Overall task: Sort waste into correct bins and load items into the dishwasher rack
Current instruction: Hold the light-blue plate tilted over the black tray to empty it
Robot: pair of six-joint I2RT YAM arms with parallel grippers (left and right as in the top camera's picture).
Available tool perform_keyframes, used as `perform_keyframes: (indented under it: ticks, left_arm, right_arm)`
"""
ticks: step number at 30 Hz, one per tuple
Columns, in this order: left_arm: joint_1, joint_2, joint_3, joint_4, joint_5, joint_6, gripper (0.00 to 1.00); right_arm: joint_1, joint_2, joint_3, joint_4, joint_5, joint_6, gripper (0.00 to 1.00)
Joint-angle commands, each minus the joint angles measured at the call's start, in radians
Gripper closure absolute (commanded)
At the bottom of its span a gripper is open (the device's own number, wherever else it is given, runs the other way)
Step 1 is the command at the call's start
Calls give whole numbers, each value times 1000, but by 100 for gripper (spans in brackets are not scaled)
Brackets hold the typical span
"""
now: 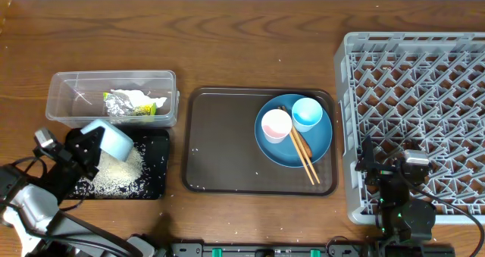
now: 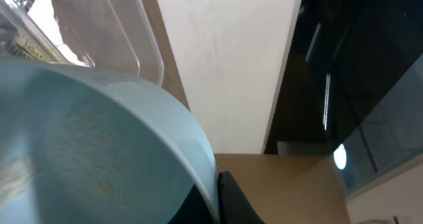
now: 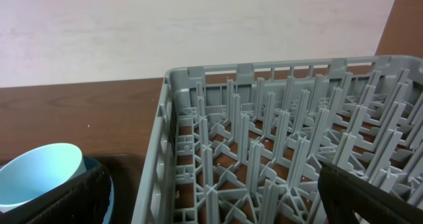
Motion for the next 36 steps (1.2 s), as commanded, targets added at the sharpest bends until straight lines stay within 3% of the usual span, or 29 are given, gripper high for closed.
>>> perform_keyframes:
  ticks: [1, 4, 6, 9, 20, 22, 25, 28, 30, 32, 36]
  left_arm:
    - [18, 3, 0, 16, 26, 102, 94]
    - [39, 3, 0, -39, 27, 66, 94]
    - [46, 2, 0, -98, 27, 109, 94]
    - [66, 3, 0, -80, 26, 176, 94]
    - [69, 4, 0, -112, 26, 169, 94]
    - [68, 3, 0, -176, 27, 163, 94]
    - [72, 2, 0, -297, 26, 267, 94]
    - [76, 4, 0, -224, 24, 319, 94]
    - [75, 5, 0, -266, 26, 277, 94]
    - [75, 1, 0, -308, 26, 312, 94]
    - [75, 2, 0, -256, 18, 340, 94]
  right_arm:
    - [21, -7, -1, -3, 7, 10, 1]
    - [21, -7, -2, -3, 7, 10, 1]
    - [21, -7, -2, -3, 7, 10, 1]
    - [21, -7, -1, -3, 7, 10, 1]
    - [21, -7, -1, -3, 7, 10, 1]
    - [21, -7, -2, -3, 7, 10, 1]
    - [21, -7, -1, -3, 7, 10, 1]
    - [21, -7, -1, -3, 7, 10, 1]
    - [21, -7, -2, -3, 7, 10, 1]
    - [21, -7, -1, -3, 7, 10, 1]
    - [21, -7, -1, -3, 7, 10, 1]
